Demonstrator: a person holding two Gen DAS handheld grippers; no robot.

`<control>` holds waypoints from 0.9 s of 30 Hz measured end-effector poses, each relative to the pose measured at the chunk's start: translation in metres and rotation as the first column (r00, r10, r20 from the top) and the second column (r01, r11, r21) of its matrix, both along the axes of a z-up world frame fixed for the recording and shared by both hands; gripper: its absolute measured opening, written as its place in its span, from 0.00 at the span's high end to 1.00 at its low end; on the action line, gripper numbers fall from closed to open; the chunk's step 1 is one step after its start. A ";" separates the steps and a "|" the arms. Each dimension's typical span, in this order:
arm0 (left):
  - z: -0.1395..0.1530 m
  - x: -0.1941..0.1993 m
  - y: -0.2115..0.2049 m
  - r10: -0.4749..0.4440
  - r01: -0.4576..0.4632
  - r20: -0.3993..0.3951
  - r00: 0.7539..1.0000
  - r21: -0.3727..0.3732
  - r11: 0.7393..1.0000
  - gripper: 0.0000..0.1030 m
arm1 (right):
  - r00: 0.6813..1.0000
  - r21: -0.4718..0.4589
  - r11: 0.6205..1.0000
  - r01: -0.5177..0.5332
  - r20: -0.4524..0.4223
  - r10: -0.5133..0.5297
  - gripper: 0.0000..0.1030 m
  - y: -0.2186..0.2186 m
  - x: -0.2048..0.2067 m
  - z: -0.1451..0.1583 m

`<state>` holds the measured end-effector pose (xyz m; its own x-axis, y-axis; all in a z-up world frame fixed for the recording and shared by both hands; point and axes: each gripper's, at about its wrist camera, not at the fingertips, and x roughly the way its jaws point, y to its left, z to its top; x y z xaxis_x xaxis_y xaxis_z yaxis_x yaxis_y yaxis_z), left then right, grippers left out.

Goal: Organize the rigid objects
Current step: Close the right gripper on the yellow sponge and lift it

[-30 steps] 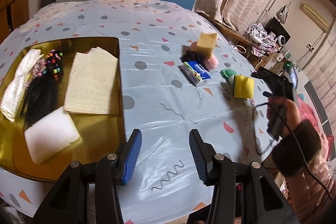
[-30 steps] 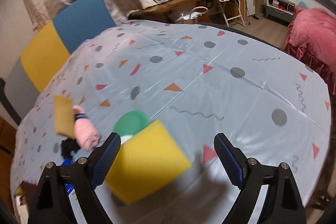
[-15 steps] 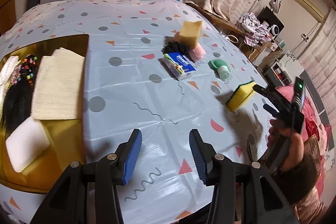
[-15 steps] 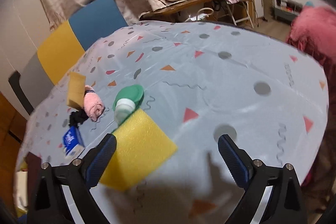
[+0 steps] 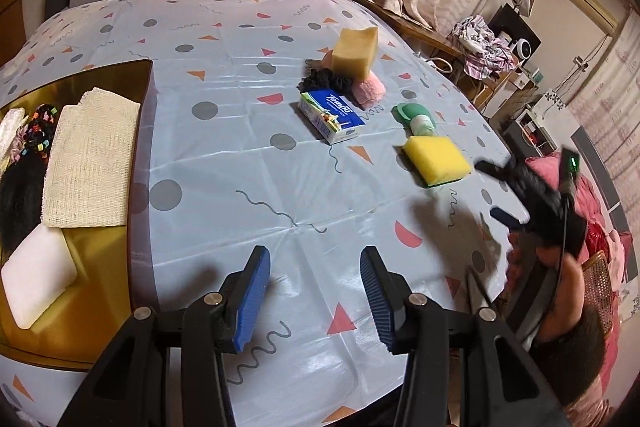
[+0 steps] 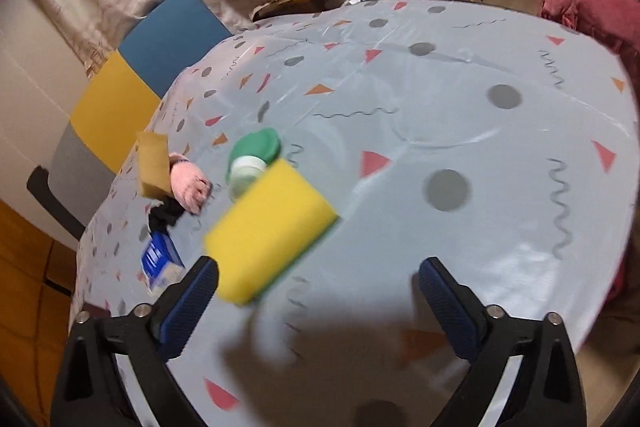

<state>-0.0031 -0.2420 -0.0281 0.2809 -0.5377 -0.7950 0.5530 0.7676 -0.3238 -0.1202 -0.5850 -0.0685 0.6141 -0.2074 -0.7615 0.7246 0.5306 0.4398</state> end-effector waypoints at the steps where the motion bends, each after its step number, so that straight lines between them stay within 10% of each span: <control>1: 0.000 -0.001 0.000 -0.001 0.001 0.002 1.000 0.002 1.000 0.54 | 1.000 0.016 1.000 0.000 -0.014 0.000 0.00 0.000 0.011 -0.001; 13: 0.002 0.006 0.001 0.021 -0.022 0.007 1.000 0.019 1.000 0.54 | 0.949 -0.104 0.994 0.032 -0.310 -0.063 0.00 0.011 0.110 -0.020; 27: 0.000 0.035 -0.047 0.016 -0.016 -0.016 1.000 0.004 1.000 0.53 | 0.989 -0.170 0.975 -0.147 -0.022 0.145 0.18 0.026 0.045 -0.012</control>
<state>0.0323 -0.2886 -0.0278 0.2767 -0.5300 -0.8016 0.5354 0.7777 -0.3294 -0.0755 -0.5585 -0.0808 0.6404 -0.2434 -0.7285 0.6375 0.6974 0.3273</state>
